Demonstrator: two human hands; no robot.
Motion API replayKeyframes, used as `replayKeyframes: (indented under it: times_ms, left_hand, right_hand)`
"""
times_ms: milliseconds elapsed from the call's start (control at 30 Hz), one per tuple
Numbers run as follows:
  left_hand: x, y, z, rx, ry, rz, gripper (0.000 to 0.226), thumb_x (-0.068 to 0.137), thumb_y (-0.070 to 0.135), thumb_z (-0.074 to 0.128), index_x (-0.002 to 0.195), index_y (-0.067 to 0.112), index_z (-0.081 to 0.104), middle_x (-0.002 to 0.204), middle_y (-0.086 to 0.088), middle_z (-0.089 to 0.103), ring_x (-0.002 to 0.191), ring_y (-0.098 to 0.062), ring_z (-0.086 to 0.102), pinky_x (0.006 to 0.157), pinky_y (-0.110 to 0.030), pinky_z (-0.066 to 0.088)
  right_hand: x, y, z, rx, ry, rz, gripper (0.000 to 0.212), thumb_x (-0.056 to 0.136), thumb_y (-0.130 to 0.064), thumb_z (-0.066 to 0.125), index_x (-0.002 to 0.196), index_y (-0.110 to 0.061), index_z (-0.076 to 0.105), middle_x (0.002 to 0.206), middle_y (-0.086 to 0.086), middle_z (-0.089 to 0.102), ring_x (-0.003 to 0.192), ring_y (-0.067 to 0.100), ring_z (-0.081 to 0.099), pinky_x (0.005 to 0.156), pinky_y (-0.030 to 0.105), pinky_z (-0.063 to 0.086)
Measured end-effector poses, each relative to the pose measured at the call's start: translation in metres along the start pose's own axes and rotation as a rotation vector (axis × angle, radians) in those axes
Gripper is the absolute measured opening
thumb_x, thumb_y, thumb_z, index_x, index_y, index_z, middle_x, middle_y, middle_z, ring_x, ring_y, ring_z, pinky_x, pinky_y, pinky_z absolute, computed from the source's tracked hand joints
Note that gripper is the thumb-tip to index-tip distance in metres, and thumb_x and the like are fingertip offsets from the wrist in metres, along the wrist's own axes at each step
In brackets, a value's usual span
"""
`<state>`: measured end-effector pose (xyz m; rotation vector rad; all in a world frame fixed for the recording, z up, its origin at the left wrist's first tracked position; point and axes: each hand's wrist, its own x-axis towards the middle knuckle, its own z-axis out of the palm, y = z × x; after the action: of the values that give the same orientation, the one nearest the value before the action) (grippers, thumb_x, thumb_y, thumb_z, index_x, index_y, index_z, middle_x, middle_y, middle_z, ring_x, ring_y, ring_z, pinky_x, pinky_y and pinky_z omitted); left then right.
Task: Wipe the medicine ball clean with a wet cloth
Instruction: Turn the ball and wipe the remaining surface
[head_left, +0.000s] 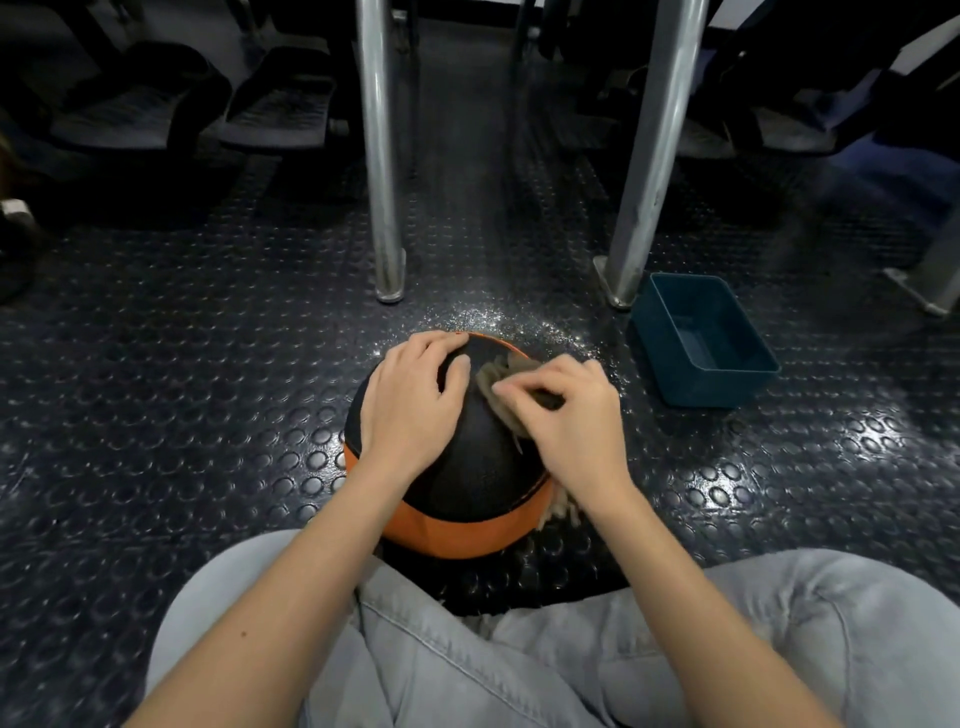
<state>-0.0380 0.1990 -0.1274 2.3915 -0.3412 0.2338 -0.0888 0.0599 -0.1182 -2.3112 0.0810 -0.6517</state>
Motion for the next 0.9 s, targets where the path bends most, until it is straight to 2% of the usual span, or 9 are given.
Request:
replayKeyframes:
  times_ms: [100,167,267,333,400,633,700,800,900]
  left_hand:
    - [-0.002,0.004,0.001,0.012,0.007,-0.022,0.035,0.099,0.032,0.040,0.130,0.026,0.054,0.134,0.012,0.049,0.126,-0.010,0.037,0.104,-0.027,0.025]
    - [-0.002,0.006,0.003,0.027,0.022,-0.021,0.035,0.099,0.033,0.040,0.130,0.026,0.055,0.134,0.012,0.050,0.126,-0.010,0.038,0.105,-0.028,0.025]
    - [0.001,0.006,0.004,0.044,0.044,-0.019,0.034,0.098,0.033,0.041,0.127,0.025,0.057,0.132,0.011,0.051,0.124,-0.012,0.041,0.103,-0.027,0.026]
    - [0.005,0.007,0.005,0.052,0.026,-0.007,0.033,0.098,0.032,0.042,0.126,0.025,0.057,0.131,0.010,0.052,0.123,-0.013,0.042,0.103,-0.028,0.027]
    - [0.005,0.007,0.006,0.044,-0.004,0.016,0.033,0.098,0.032,0.043,0.127,0.026,0.057,0.131,0.011,0.052,0.124,-0.014,0.041,0.103,-0.029,0.027]
    - [0.006,0.010,0.006,0.029,-0.013,0.046,0.034,0.098,0.032,0.042,0.129,0.025,0.055,0.132,0.011,0.051,0.125,-0.013,0.039,0.103,-0.027,0.024]
    - [0.007,0.008,0.005,0.028,-0.007,0.040,0.033,0.098,0.032,0.043,0.127,0.026,0.057,0.131,0.011,0.052,0.124,-0.013,0.041,0.103,-0.028,0.025]
    - [0.014,0.002,0.002,0.026,-0.043,0.059,0.032,0.098,0.032,0.044,0.126,0.027,0.058,0.130,0.011,0.053,0.122,-0.014,0.042,0.100,-0.027,0.026]
    - [0.021,-0.007,0.000,-0.030,-0.126,0.092,0.033,0.099,0.031,0.043,0.129,0.028,0.056,0.131,0.013,0.051,0.123,-0.013,0.040,0.099,-0.026,0.028]
  right_hand:
    - [0.038,0.024,0.001,-0.040,-0.006,0.242,0.012,0.083,-0.031,0.069,0.087,-0.022,0.076,0.089,-0.003,0.069,0.093,0.020,0.058,0.087,0.045,0.045]
    - [0.040,0.031,-0.001,-0.016,-0.036,0.325,0.012,0.084,-0.031,0.068,0.089,-0.023,0.076,0.091,-0.005,0.070,0.094,0.018,0.061,0.088,0.040,0.047]
    - [0.009,0.013,-0.002,0.009,0.035,0.198,0.007,0.082,-0.030,0.070,0.083,-0.026,0.075,0.083,-0.011,0.065,0.089,0.018,0.055,0.081,0.033,0.042]
    - [-0.017,-0.001,-0.002,-0.014,0.083,0.053,0.009,0.080,-0.032,0.069,0.079,-0.025,0.075,0.081,-0.010,0.065,0.083,0.019,0.052,0.076,0.033,0.041]
    - [-0.020,0.000,-0.003,-0.040,0.075,0.015,0.009,0.079,-0.033,0.070,0.078,-0.025,0.075,0.080,-0.009,0.064,0.081,0.019,0.051,0.076,0.036,0.042]
    - [0.034,0.029,-0.003,0.067,0.016,0.339,0.011,0.082,-0.029,0.071,0.086,-0.020,0.077,0.088,-0.003,0.071,0.090,0.018,0.064,0.085,0.038,0.048]
    - [0.015,0.019,-0.003,0.089,0.043,0.245,0.006,0.079,-0.029,0.073,0.081,-0.024,0.076,0.085,-0.007,0.069,0.087,0.018,0.061,0.083,0.037,0.047]
    - [-0.029,-0.005,0.001,0.002,0.074,-0.015,0.007,0.077,-0.033,0.070,0.076,-0.027,0.075,0.077,-0.010,0.064,0.077,0.016,0.052,0.074,0.031,0.041]
    - [-0.014,-0.001,0.002,0.034,0.050,0.009,0.007,0.078,-0.035,0.072,0.077,-0.028,0.075,0.077,-0.010,0.064,0.081,0.015,0.050,0.077,0.034,0.042]
